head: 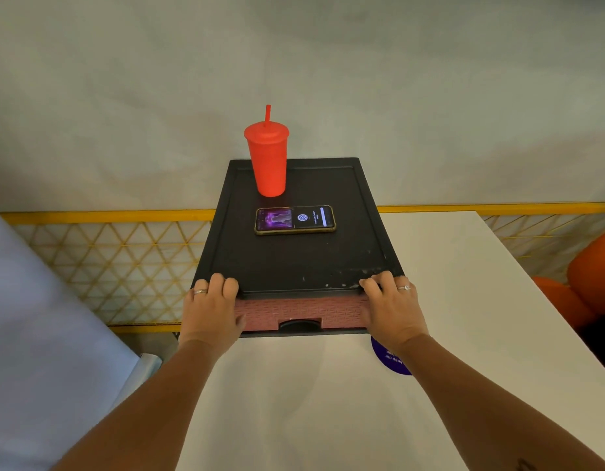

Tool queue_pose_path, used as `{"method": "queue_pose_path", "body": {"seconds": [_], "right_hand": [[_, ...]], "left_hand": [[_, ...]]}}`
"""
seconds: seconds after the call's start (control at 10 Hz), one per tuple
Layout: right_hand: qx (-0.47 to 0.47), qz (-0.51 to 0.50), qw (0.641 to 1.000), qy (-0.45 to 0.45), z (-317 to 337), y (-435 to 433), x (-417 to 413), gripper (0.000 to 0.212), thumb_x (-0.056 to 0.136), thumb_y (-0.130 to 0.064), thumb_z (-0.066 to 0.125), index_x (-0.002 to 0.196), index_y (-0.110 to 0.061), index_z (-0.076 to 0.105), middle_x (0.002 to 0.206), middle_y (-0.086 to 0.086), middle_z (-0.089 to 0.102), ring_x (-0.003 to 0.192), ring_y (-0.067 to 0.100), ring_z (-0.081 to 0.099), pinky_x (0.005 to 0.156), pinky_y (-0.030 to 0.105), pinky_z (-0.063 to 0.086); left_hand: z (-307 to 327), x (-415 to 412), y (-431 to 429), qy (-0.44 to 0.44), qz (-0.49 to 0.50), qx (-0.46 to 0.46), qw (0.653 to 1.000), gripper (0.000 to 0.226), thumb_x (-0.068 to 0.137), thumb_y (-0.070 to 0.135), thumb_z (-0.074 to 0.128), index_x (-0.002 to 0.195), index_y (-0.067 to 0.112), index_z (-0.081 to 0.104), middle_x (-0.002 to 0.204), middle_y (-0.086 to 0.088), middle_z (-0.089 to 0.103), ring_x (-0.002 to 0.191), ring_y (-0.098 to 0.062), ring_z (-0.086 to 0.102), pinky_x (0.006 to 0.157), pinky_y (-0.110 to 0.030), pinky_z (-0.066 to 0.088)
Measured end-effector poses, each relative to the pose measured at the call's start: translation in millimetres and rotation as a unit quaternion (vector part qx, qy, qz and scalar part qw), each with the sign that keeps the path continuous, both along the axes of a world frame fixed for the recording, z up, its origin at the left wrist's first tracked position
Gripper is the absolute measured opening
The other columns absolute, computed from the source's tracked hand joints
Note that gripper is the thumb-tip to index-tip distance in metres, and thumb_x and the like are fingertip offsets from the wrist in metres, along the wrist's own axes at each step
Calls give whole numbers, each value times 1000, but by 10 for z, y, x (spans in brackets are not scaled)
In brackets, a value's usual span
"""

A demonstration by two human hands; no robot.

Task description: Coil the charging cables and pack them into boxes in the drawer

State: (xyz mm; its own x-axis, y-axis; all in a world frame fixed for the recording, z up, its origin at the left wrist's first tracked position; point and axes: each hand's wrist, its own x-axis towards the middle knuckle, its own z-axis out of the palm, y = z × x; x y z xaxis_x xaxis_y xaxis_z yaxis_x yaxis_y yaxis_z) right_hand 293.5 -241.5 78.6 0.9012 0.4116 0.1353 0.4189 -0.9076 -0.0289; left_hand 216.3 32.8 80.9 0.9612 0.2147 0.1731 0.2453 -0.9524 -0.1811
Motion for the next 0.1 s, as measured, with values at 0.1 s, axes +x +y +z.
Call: {"method": "queue_pose_path", "body": {"seconds": [0.1], "right_hand": [[-2,36,999,21,262,-8,123,41,92,-43,46,128,-25,38,126,1,43,113,20,42,95,31,40]], "left_hand": [[241,49,-8,35,-17,-14,999,51,82,48,54,122,20,38,118,1,44,111,-21,45,91,-33,39]]}}
